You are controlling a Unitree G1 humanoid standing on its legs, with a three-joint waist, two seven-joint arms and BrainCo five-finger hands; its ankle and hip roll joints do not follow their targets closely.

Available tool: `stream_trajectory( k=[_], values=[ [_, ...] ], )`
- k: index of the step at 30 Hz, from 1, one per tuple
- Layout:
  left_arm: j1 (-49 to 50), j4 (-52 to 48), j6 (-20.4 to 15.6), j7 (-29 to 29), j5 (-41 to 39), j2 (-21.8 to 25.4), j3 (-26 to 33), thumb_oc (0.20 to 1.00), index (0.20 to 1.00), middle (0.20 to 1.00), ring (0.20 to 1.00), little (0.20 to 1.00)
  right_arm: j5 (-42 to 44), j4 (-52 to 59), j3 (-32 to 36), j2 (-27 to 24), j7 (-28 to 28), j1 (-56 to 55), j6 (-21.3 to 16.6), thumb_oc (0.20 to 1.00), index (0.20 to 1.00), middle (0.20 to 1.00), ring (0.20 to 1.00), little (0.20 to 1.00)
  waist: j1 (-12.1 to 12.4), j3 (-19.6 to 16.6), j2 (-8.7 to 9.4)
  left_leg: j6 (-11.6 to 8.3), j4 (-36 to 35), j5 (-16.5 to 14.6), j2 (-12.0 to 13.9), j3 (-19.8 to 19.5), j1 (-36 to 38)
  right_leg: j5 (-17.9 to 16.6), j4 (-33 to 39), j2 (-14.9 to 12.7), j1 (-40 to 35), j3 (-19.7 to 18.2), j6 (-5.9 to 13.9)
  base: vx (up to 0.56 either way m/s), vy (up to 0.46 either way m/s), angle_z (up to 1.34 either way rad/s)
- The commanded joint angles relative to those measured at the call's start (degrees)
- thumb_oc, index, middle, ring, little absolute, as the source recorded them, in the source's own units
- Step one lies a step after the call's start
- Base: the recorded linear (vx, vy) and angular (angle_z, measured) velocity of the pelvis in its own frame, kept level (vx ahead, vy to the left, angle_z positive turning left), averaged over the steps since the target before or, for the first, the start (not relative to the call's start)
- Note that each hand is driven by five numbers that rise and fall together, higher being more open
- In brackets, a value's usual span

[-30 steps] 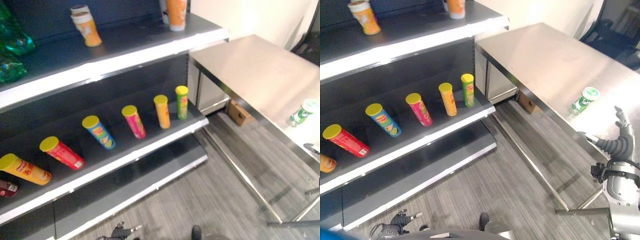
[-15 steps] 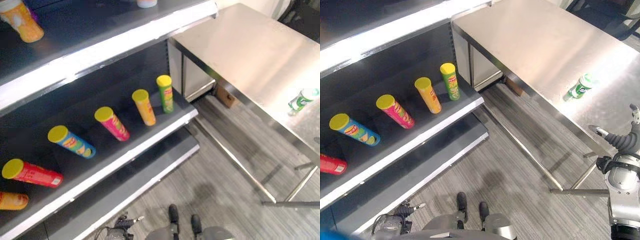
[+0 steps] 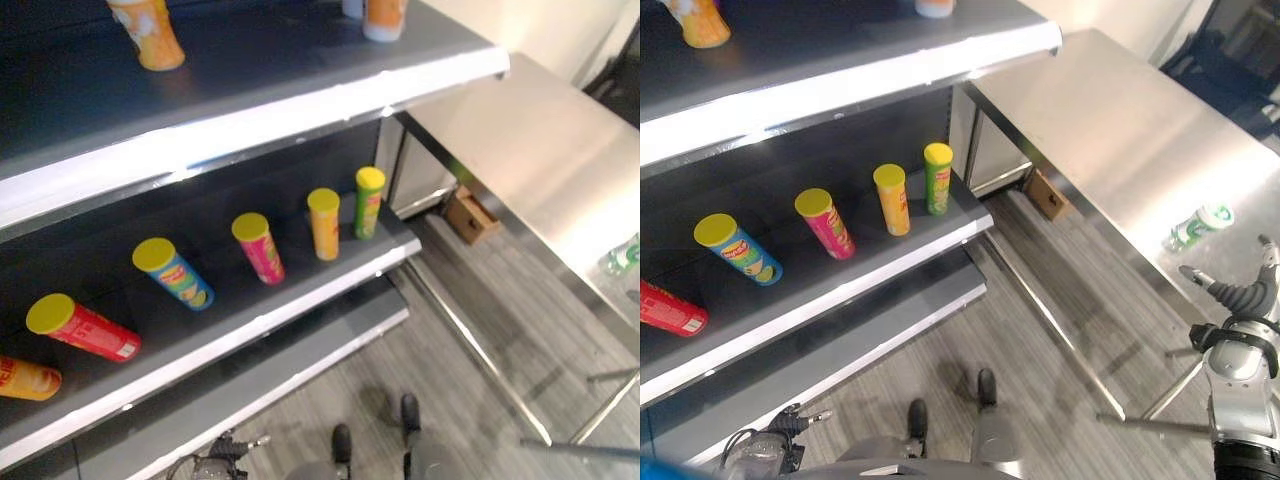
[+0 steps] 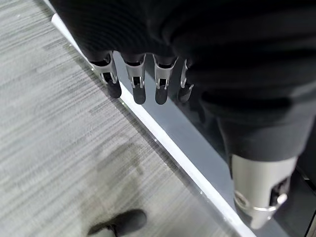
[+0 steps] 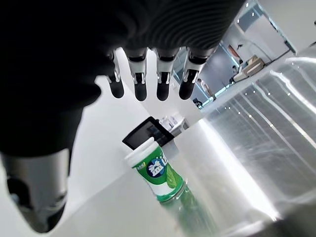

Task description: Put the goods on the table back onto the shelves and tidy them up.

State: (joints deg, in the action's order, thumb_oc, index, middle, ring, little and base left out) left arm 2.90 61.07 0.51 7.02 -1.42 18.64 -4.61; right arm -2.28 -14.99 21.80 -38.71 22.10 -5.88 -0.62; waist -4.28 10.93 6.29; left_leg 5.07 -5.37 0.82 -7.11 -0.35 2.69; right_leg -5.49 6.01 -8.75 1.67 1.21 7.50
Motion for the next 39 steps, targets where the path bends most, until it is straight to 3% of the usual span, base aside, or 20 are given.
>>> stream_trajectory(
  k=[1, 12, 19, 33, 39],
  values=[
    [-1.49, 0.41, -0.69, 0.65, 0.13, 0.23, -0.13, 1.000, 1.000, 1.000, 1.000, 1.000, -0.41, -3.02, 2.85, -7.06, -0.21, 2.71, -0.38, 1.000, 1.000, 1.000, 1.000, 1.000, 0.90, -1.23, -1.75, -3.47, 1.29, -6.37, 6.18, 2.28, 0.28, 5.70, -1.52, 3.70, -1.56, 2.84, -0.15, 0.10, -0.205, 0.19],
    [0.49, 1.54, -0.29, 0.67, 0.32, -0.93, -0.30, 1.000, 1.000, 1.000, 1.000, 1.000, -2.16, -5.24, 5.91, -10.37, 0.32, 0.51, 0.57, 1.000, 1.000, 1.000, 1.000, 1.000, 0.84, -2.70, -2.22, -5.92, 0.37, -6.06, 9.06, 1.06, 1.91, 9.25, -1.01, 5.89, -4.85, 5.59, -2.36, 0.06, -0.153, 0.15],
    [1.07, 1.93, -0.34, 0.14, -0.94, -0.27, -0.79, 1.000, 1.000, 1.000, 1.000, 1.000, 7.07, -13.63, -0.07, -12.33, -3.12, 6.66, -1.05, 1.000, 1.000, 1.000, 1.000, 1.000, 1.66, -2.60, -2.66, -6.81, 0.37, -5.80, 9.77, 1.12, 2.28, 10.07, -1.01, 6.40, -5.65, 6.40, -2.98, 0.01, -0.061, 0.00],
    [1.75, 1.87, -0.49, 0.04, -0.51, -1.28, -0.70, 1.000, 1.000, 1.000, 1.000, 1.000, 5.85, -6.81, 0.95, -10.97, -4.96, 4.54, -2.83, 1.000, 1.000, 1.000, 1.000, 1.000, 1.72, -2.91, -2.81, -7.36, 0.37, -5.89, 10.27, 0.77, 2.80, 10.94, -1.01, 6.68, -6.85, 7.65, -3.45, 0.01, -0.020, 0.06],
    [1.83, 1.41, -0.76, -0.10, -0.28, -0.86, -0.73, 1.000, 1.000, 1.000, 1.000, 1.000, 3.42, -8.25, -3.10, -12.14, -7.01, 5.57, -2.30, 1.000, 1.000, 1.000, 1.000, 1.000, 2.14, -2.85, -2.55, -7.34, 0.37, -6.00, 10.31, 1.03, 3.00, 10.79, -1.01, 6.61, -6.89, 7.67, -3.34, 0.00, 0.000, 0.00]
  ],
)
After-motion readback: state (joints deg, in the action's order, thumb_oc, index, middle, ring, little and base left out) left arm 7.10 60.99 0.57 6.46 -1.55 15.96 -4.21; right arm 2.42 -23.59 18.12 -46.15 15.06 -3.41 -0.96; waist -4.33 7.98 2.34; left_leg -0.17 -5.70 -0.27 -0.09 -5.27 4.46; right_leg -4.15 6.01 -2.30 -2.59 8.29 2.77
